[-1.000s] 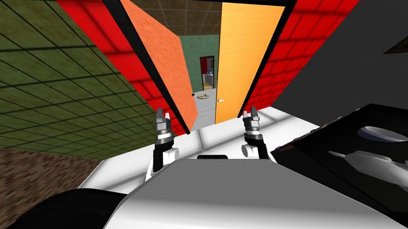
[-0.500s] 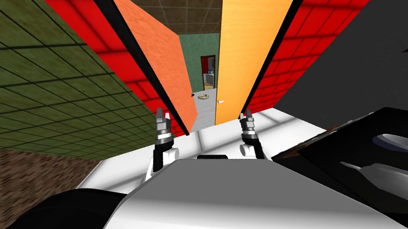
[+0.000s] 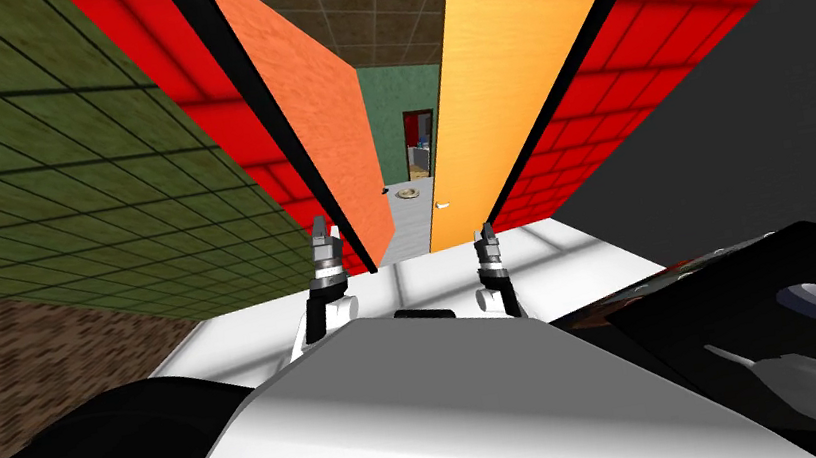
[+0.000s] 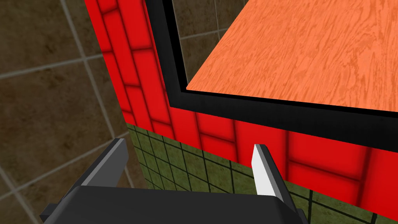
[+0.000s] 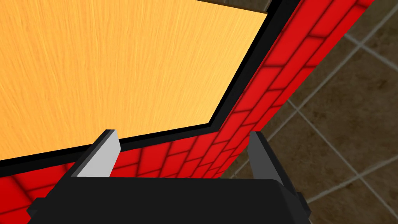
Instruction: Push the door open
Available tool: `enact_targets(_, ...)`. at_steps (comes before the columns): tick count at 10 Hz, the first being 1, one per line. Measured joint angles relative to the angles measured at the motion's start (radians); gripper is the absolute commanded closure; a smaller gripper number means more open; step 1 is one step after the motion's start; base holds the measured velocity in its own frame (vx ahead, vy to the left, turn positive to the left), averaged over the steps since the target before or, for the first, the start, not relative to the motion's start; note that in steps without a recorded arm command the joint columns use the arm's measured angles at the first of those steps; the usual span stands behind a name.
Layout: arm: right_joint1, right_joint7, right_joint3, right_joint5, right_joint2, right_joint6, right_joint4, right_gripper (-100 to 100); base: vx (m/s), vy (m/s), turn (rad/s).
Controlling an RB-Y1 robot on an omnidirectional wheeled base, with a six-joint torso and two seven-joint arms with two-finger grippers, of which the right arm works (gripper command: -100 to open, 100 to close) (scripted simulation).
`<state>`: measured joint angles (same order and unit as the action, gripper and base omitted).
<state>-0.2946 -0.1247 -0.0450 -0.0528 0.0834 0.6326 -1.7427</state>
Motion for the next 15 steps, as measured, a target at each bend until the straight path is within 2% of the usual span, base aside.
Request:
enact_targets(2, 0.012, 0.005, -0.002, 0.002, 0.004, 0.0, 0.035, -100, 0.096, -0.062, 0.033)
enact_targets(4, 0.038, 0.009, -0.003, 0.005, 0.005, 0.01, 0.095, -100, 0.1, -0.07, 0.04)
enact_targets(7, 0.057, 0.02, -0.004, 0.007, 0.012, 0.019, 0.159, -100, 0.09, -0.057, 0.036)
enact_targets(11, 0.1, 0.023, -0.011, 0.015, 0.003, 0.034, 0.265, -100, 0.089, -0.068, 0.036)
enact_targets(15, 0.124, 0.034, -0.014, 0.019, 0.005, 0.039, 0.337, -100, 0.077, -0.05, 0.026)
